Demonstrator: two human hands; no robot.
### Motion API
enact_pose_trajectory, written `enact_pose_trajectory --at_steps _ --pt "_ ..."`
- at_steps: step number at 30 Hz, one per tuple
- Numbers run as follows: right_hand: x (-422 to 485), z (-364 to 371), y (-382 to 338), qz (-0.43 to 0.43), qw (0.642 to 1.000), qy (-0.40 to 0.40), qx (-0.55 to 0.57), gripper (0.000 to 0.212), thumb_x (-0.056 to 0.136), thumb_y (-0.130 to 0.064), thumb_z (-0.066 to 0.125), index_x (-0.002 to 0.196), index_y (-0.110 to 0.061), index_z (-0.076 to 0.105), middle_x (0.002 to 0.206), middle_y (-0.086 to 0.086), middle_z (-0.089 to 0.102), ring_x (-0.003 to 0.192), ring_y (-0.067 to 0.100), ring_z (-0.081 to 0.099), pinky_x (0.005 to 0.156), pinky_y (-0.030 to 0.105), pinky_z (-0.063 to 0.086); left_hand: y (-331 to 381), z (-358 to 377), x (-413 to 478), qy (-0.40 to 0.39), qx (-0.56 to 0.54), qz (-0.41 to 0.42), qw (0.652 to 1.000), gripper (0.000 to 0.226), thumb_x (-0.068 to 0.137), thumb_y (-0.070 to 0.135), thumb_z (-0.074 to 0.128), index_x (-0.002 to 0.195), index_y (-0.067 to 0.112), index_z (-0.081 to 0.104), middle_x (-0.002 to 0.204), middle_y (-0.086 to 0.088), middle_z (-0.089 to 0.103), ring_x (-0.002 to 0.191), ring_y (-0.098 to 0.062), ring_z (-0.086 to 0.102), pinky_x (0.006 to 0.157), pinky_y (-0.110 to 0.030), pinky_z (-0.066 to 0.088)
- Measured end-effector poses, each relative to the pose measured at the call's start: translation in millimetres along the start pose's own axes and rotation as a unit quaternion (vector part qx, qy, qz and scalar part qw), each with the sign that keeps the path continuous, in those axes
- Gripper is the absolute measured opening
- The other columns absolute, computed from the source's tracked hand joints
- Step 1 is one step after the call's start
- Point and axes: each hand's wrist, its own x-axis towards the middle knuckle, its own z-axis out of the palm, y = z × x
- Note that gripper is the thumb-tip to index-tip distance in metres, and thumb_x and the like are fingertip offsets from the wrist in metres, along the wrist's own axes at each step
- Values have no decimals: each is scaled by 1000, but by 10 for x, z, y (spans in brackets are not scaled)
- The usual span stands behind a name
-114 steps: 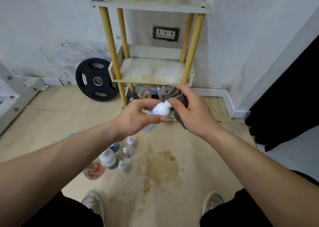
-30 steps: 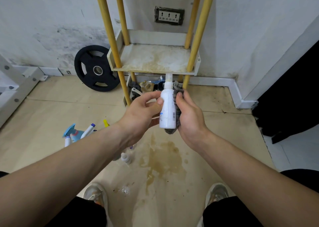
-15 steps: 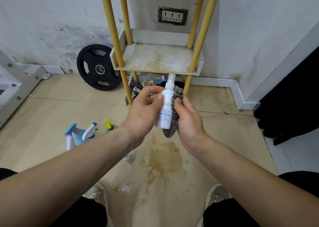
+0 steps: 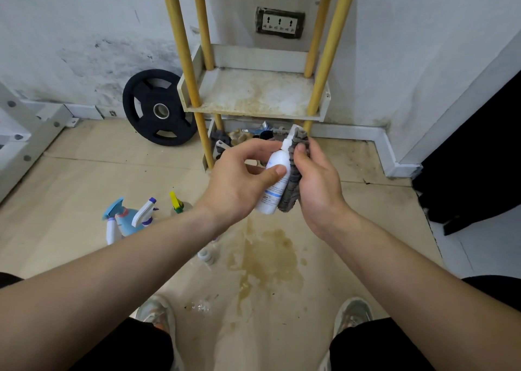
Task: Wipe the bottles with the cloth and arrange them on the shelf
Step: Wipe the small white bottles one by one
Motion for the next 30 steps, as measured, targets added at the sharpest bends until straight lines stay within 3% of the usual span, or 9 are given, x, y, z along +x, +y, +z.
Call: enact_pose_trajectory --at_steps 4,7,13,16,20,23,26,28,30 --pt "7 8 -14 19 999 11 26 25 111 -20 38 115 -12 62 108 11 73 97 26 72 84 47 58 -37 95 -47 16 20 11 1000 27 89 20 76 115 25 70 108 5 72 96 -17 70 86 -35 58" --pt "2 7 -4 33 998 24 55 23 110 -20 41 108 -11 62 107 21 71 102 38 70 97 58 52 -29 87 -50 1 -31 -31 999 24 100 15 58 113 29 72 102 3 74 100 -18 69 93 -47 57" --pt "24 -43 24 39 998 20 41 25 110 -24 43 110 -12 64 103 14 74 88 33 71 78 50 57 -2 67 -44 -53 -117 -95 987 24 101 6 57 121 18 61 85 -1 73 83 -12 67 86 -33 57" --pt "17 -22 84 34 999 18 34 26 111 -24 41 119 -10 61 116 20 72 103 42 71 85 56 57 19 79 -37 -32 -80 -84 993 26 97 7 64 121 18 62 93 -8 73 84 -15 71 85 -35 59" --pt "7 31 146 24 1000 7 14 30 110 -21 42 135 -15 58 122 6 73 107 23 73 86 45 60 28 133 -36 18 25 -70 997 38 84 15 81 114 23 59 90 4 63 85 -17 70 73 -25 55" --pt "17 50 188 34 999 -7 15 31 110 -21 43 137 -18 57 123 3 73 110 25 72 93 54 58 0 145 -35 38 22 -75 996 44 74 16 88 105 28 59 87 2 62 75 -14 64 64 -18 50" --pt "49 11 145 40 998 -15 42 29 110 -20 42 132 -14 60 121 8 73 108 27 73 87 52 60 -1 127 -36 22 -24 -66 997 34 81 18 84 106 31 65 88 2 67 77 -11 67 73 -26 56" --pt "73 -40 89 39 998 -10 58 28 110 -17 42 127 -7 61 116 12 74 103 26 73 81 42 60 22 113 -41 -25 -67 -49 996 26 96 13 67 118 27 70 101 2 76 93 -12 73 86 -30 57" --pt "93 -74 69 41 997 -2 69 29 110 -18 42 125 -3 62 119 17 72 106 31 71 85 46 59 25 83 -29 -62 -73 -50 994 34 102 6 56 131 20 67 110 -2 77 104 -17 72 94 -30 56"
